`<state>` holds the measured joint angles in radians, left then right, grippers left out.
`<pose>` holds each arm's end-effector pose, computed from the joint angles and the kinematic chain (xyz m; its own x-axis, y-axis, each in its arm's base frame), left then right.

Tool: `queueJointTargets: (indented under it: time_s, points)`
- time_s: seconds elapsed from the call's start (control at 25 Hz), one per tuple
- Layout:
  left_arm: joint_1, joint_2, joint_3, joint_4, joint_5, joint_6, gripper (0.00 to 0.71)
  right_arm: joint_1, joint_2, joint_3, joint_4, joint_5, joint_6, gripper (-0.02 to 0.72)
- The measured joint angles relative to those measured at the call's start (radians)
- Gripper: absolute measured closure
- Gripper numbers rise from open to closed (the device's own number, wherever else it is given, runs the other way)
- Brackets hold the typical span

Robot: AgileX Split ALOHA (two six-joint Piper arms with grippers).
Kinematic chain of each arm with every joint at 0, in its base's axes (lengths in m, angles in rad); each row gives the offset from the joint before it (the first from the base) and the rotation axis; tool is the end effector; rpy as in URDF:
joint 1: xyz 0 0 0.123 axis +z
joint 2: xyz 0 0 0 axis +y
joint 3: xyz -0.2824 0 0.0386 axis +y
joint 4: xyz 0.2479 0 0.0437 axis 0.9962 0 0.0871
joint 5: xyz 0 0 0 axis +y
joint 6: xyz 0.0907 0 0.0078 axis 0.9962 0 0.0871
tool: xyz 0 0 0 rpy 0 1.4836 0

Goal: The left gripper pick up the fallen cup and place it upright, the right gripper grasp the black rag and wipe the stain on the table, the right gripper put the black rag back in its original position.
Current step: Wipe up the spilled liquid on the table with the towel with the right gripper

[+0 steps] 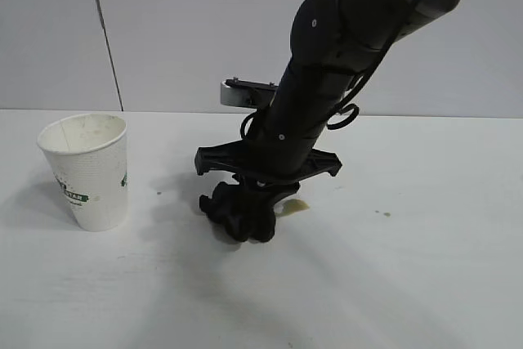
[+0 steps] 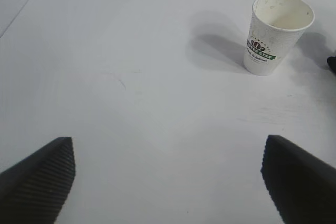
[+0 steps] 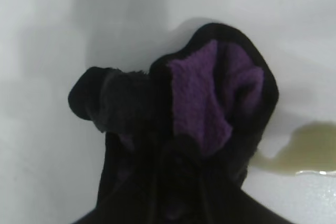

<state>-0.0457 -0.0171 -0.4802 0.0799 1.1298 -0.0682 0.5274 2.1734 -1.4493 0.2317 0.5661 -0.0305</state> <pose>-0.0081 0.0070 0.2663 -0.5162 -0.0104 -0.8564 -0.0337 0.9994 0.0082 0.3745 0.2311 0.1184 -0.8805 -0.3230 -0.3469 -0.3989 0.9003 0.1741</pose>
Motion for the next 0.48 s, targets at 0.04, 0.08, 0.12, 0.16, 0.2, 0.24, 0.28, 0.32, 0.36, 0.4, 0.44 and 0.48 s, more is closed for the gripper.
queueJointTargets:
  time_s: [0.04, 0.08, 0.12, 0.16, 0.2, 0.24, 0.28, 0.32, 0.36, 0.4, 0.44, 0.48]
  points:
    - [0.000, 0.000, 0.000, 0.000, 0.000, 0.000, 0.016, -0.001, -0.002, 0.000, -0.028, 0.001, 0.012, 0.630]
    - [0.000, 0.000, 0.000, 0.000, 0.000, 0.000, 0.016, -0.006, -0.006, 0.000, -0.051, 0.008, 0.021, 0.630]
    - [0.000, 0.000, 0.000, 0.000, 0.000, 0.000, 0.016, -0.014, -0.007, 0.000, -0.082, 0.016, 0.031, 0.630]
    - [0.000, 0.000, 0.000, 0.000, 0.000, 0.000, 0.016, -0.021, -0.009, 0.000, -0.111, 0.030, 0.048, 0.630]
    - [0.000, 0.000, 0.000, 0.000, 0.000, 0.000, 0.016, -0.031, -0.010, -0.001, -0.136, 0.043, 0.059, 0.630]
    - [0.000, 0.000, 0.000, 0.000, 0.000, 0.000, 0.016, -0.047, -0.014, -0.001, -0.164, 0.058, 0.072, 0.630]
    - [0.000, 0.000, 0.000, 0.000, 0.000, 0.000, 0.016, -0.061, -0.017, -0.001, -0.187, 0.079, 0.085, 0.630]
    - [0.000, 0.000, 0.000, 0.000, 0.000, 0.000, 0.016, -0.076, -0.019, -0.002, -0.212, 0.103, 0.097, 0.630]
    - [0.000, 0.000, 0.000, 0.000, 0.000, 0.000, 0.016, -0.094, -0.020, -0.005, -0.232, 0.123, 0.110, 0.630]
    - [0.000, 0.000, 0.000, 0.000, 0.000, 0.000, 0.016, -0.115, -0.021, -0.008, -0.258, 0.153, 0.118, 0.630]
    - [0.000, 0.000, 0.000, 0.000, 0.000, 0.000, 0.016, -0.130, -0.024, -0.009, -0.281, 0.176, 0.123, 0.630]
    - [0.000, 0.000, 0.000, 0.000, 0.000, 0.000, 0.016, -0.146, -0.028, -0.009, -0.301, 0.198, 0.128, 0.630]
